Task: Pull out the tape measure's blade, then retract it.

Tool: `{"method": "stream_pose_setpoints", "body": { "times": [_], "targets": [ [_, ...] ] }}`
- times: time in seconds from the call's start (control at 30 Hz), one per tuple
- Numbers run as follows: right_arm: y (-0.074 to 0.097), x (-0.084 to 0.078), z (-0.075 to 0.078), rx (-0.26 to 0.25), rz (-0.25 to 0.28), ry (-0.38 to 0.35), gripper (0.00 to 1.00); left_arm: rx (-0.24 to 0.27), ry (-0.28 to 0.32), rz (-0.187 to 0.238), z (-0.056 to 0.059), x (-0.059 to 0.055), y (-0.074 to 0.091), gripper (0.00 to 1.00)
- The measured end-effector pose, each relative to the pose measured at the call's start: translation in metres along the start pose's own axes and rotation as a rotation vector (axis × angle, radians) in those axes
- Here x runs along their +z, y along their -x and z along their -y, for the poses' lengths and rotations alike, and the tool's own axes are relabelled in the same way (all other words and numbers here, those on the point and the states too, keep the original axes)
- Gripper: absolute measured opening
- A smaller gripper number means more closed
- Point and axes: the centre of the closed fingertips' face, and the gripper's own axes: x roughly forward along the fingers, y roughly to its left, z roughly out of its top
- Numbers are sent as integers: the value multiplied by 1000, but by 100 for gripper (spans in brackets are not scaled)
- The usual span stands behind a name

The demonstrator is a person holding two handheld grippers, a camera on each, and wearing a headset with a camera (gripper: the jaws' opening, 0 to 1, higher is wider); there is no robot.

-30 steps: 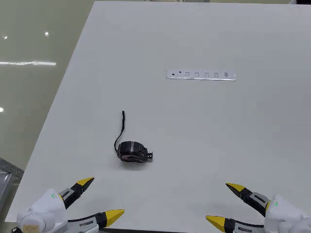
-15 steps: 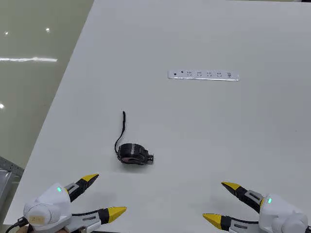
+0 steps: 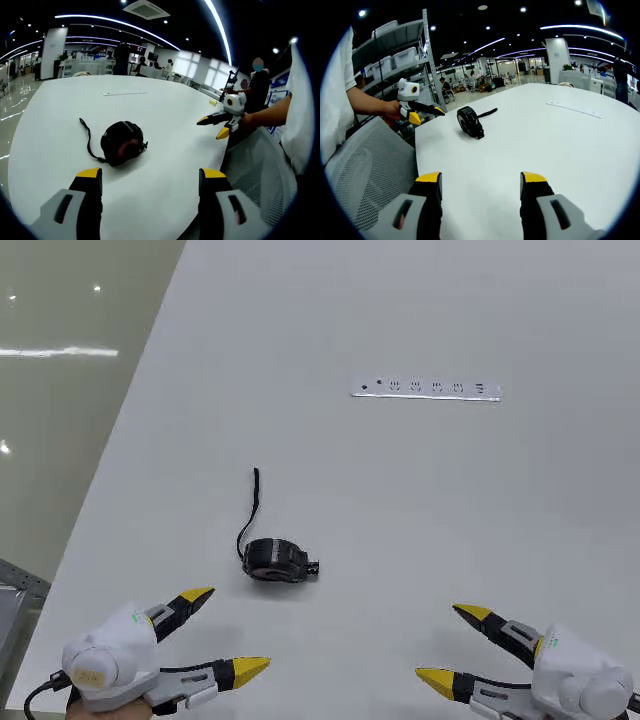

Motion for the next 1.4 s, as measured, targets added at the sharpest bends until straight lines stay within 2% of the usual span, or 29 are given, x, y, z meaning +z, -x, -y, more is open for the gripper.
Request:
{"method": "stream_pose_setpoints", "body": {
  "times": [0.53, 1.1, 1.4],
  "targets": [
    [-14, 6, 6, 33, 9, 9, 62, -7, -31, -32, -13, 3, -9, 77],
    [-28, 8, 8, 62, 4, 11, 61, -25, -49, -58, -19, 4, -20, 77],
    [-34, 10, 11, 82, 6, 18, 61, -33, -64, -77, -29, 6, -27, 76]
  ]
}}
